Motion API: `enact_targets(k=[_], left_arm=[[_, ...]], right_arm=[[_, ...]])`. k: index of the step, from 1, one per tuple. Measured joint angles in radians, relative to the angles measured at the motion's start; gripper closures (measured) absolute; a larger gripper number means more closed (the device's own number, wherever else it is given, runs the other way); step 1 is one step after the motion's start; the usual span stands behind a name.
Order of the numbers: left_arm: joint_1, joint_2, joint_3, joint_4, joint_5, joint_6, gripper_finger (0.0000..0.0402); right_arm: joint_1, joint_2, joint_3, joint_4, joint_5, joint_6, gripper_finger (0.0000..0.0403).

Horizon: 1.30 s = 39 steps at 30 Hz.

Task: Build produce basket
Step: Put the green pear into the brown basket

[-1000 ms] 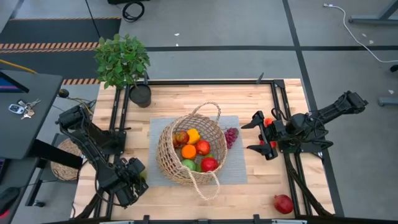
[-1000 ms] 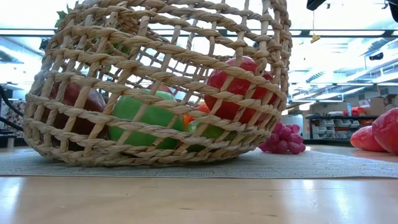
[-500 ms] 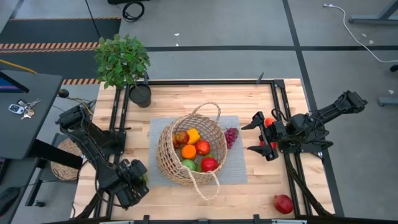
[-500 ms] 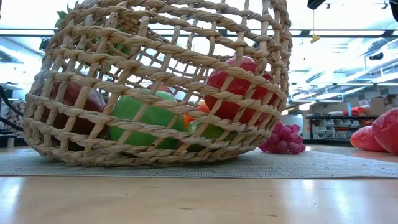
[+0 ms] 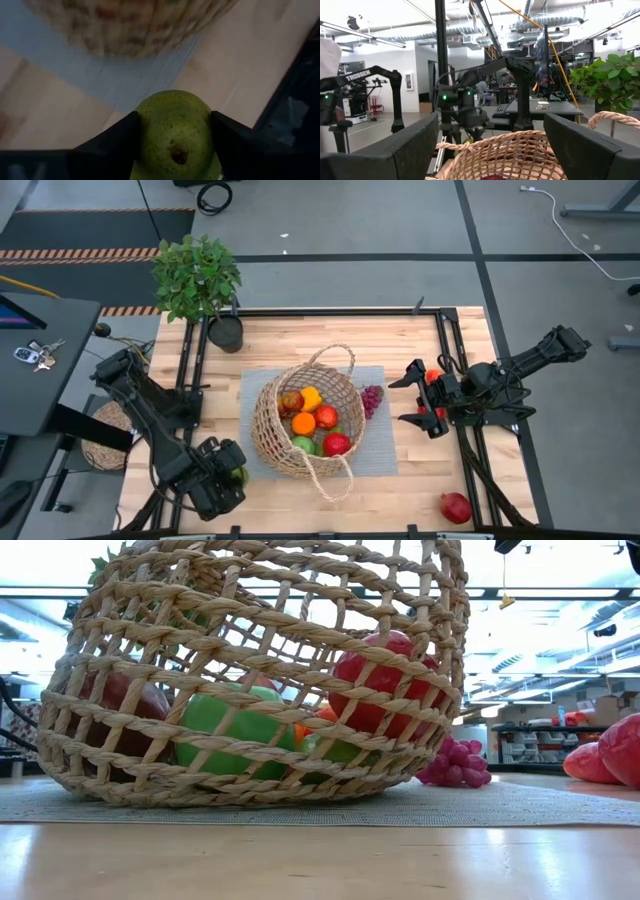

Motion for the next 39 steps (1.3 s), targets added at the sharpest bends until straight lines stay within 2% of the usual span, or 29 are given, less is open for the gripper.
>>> enact_targets(k=[9,17,22,28,39], left_arm=[[0.113,0.000,0.239,-0.132,-0.050,0.206,0.0171],[0.212,-0.001,0.408,-0.139,-0.052,0.396,0.0171],[0.259,-0.001,0.492,-0.138,-0.096,0.523,0.0170],[0.314,-0.001,0.536,-0.129,-0.145,0.632,0.0169],[0.421,-0.001,0.536,-0.026,-0.144,0.765,0.0169]], right_arm=[[0.000,0.002,0.000,0.000,-0.003,0.004,0.0039],[0.005,0.002,0.000,-0.012,-0.004,0.024,0.0039],[0.006,0.003,0.000,-0.011,-0.005,0.024,0.0039],[0.006,0.006,0.000,-0.024,-0.005,0.030,0.0039],[0.006,0.007,0.000,-0.028,-0.005,0.032,0.0039]])
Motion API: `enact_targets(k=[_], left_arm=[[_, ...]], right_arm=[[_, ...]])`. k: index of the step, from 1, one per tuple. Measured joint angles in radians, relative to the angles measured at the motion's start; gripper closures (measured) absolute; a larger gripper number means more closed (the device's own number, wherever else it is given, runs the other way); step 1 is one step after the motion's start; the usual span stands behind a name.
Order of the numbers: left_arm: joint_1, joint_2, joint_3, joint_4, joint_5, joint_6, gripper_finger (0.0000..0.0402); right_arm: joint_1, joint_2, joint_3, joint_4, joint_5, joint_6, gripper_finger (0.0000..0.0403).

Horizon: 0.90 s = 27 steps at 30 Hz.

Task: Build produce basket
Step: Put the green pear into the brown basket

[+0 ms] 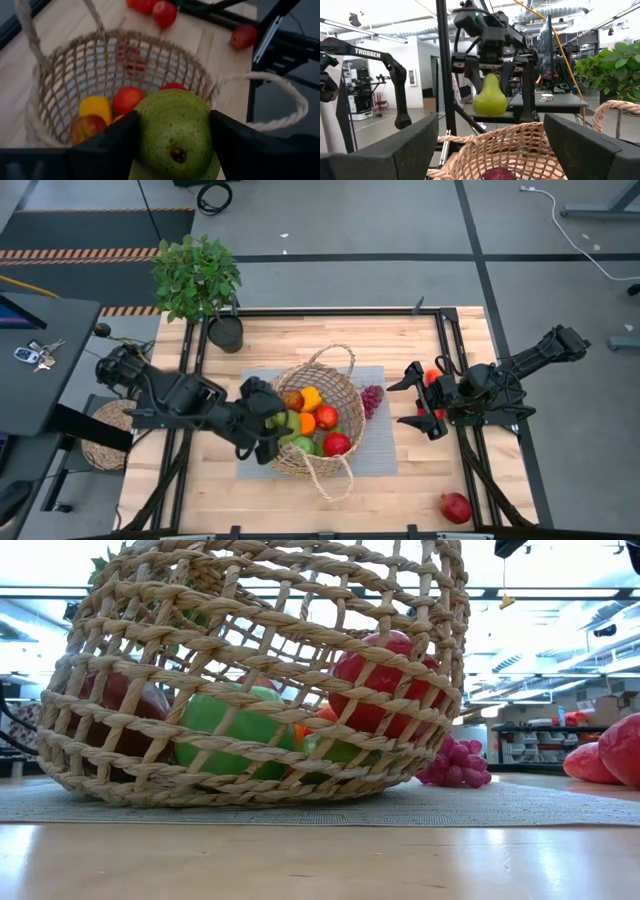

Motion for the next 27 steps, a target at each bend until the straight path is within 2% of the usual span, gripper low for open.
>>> enact_targets(k=[8,14,19,27], left_arm=[[0.041,0.000,0.000,0.110,0.002,0.123,0.0168],[0.067,0.029,0.000,0.141,-0.001,0.369,0.0168],[0.092,0.073,0.000,0.148,0.001,0.663,0.0168],[0.127,0.159,0.000,0.146,0.002,1.340,0.0168]], right_arm=[[0.000,0.000,0.000,-0.002,0.000,-0.001,0.0039],[0.000,0.000,0.000,-0.003,0.000,0.005,0.0039],[0.010,0.000,0.000,-0.044,-0.012,0.016,0.0039],[0.044,0.000,0.000,-0.106,0.002,0.008,0.0039]])
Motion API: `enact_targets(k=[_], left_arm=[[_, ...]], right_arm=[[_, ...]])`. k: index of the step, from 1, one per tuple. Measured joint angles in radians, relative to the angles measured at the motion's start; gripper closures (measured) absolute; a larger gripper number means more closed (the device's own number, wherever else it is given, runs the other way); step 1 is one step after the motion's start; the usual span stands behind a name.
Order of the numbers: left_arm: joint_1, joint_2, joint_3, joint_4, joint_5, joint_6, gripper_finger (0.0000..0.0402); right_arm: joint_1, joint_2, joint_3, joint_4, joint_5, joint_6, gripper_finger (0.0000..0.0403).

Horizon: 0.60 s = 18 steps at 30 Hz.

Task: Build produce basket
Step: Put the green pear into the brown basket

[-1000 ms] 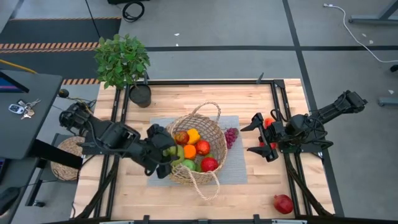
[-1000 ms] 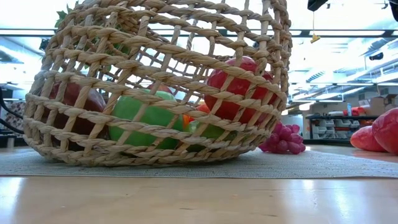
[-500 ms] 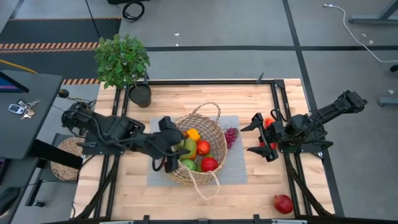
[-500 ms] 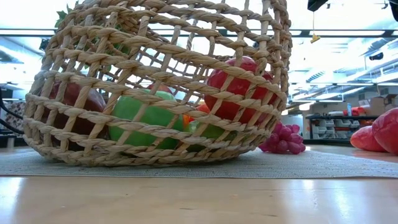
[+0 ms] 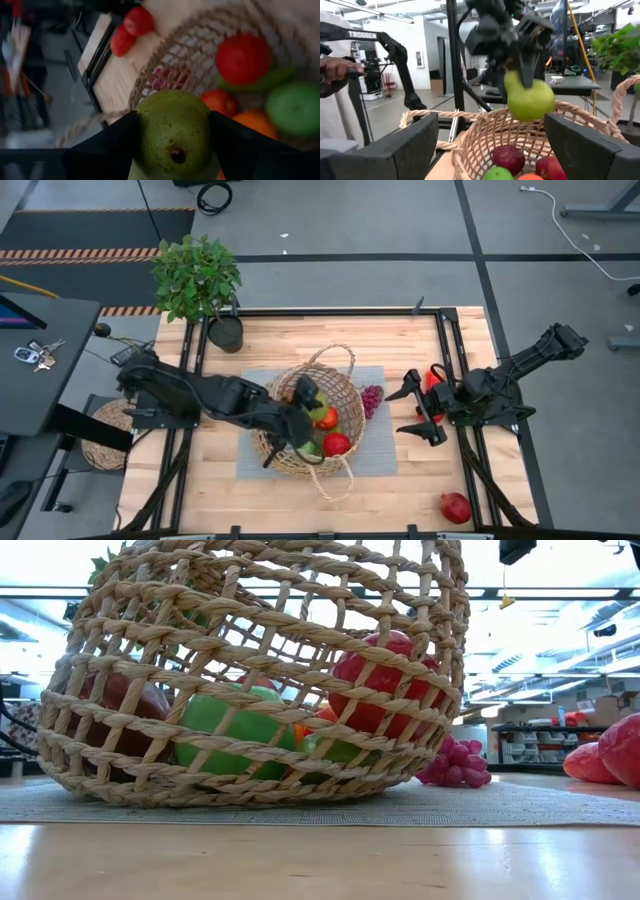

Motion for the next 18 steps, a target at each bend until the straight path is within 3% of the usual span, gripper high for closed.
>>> enact_targets(k=[4,9,18], left_arm=[[0.010,0.045,0.000,0.000,-0.006,0.193,0.0168],[0.013,0.081,-0.001,-0.002,-0.039,0.353,0.0168],[0.021,0.084,-0.001,0.001,-0.048,0.408,0.0168]], right_arm=[[0.002,-0.003,0.000,0.034,0.019,-0.065,0.0039],[-0.010,-0.036,0.000,0.025,0.167,-0.063,0.0039],[-0.021,-0.169,0.118,-0.150,0.197,-0.004,0.0039]])
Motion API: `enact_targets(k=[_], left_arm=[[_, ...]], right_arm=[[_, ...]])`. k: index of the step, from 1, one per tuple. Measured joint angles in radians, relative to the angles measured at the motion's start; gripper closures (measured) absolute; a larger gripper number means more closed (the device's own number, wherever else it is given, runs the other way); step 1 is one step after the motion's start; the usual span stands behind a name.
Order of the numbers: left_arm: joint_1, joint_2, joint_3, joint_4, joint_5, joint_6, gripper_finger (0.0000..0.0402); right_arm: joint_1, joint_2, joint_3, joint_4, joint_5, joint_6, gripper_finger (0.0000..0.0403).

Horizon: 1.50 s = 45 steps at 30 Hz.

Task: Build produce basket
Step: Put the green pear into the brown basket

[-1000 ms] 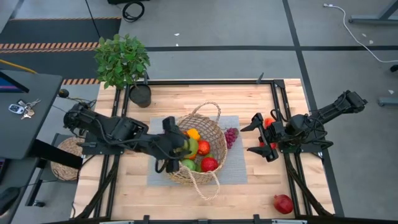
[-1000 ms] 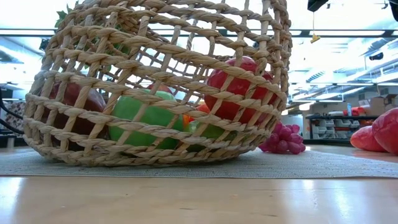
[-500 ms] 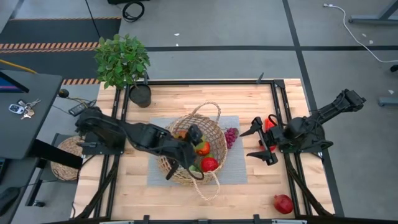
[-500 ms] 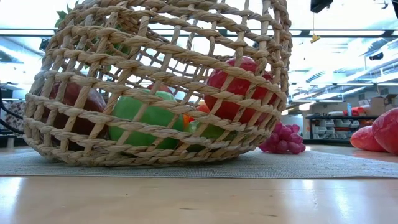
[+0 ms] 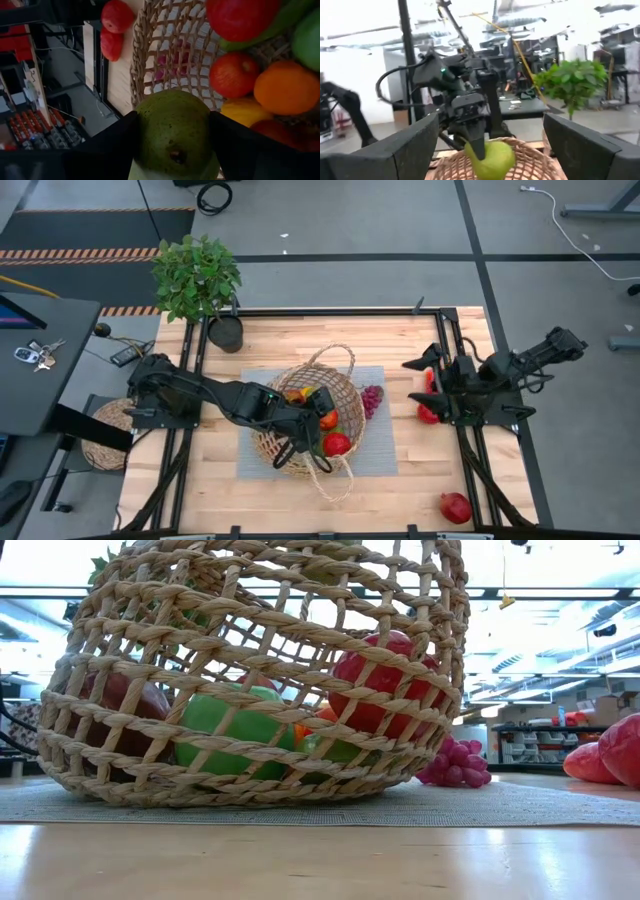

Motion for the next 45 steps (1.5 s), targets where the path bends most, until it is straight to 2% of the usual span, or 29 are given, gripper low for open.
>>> enact_targets(k=[4,8,12,25,33,36,39,45], left_arm=[[0.000,0.000,0.000,0.000,0.000,0.029,0.0168],[-0.001,0.000,0.000,0.000,-0.012,0.014,0.0168],[0.004,0.000,0.000,0.046,-0.006,-0.165,0.0168],[0.160,-0.045,-0.001,0.179,0.540,-0.591,0.0168],[0.220,-0.044,-0.145,0.327,0.726,-0.718,0.0168],[0.230,-0.045,-0.191,0.401,0.751,-0.740,0.0168],[0.230,-0.045,-0.203,0.406,0.747,-0.746,0.0168],[0.230,-0.045,-0.204,0.367,0.657,-0.840,0.0168]], right_arm=[[0.009,-0.033,0.012,-0.095,-0.003,0.071,0.0039],[0.009,-0.034,0.012,-0.101,0.014,0.028,0.0039],[0.006,-0.035,0.012,-0.111,0.041,-0.011,0.0039],[0.006,-0.035,0.012,-0.154,0.046,-0.033,0.0039],[0.007,-0.034,0.012,-0.167,0.042,-0.007,0.0039],[0.008,-0.035,0.012,-0.166,0.041,-0.004,0.0039],[0.008,-0.035,0.012,-0.166,0.040,-0.004,0.0039],[0.008,-0.034,0.012,-0.166,0.038,-0.008,0.0039]])
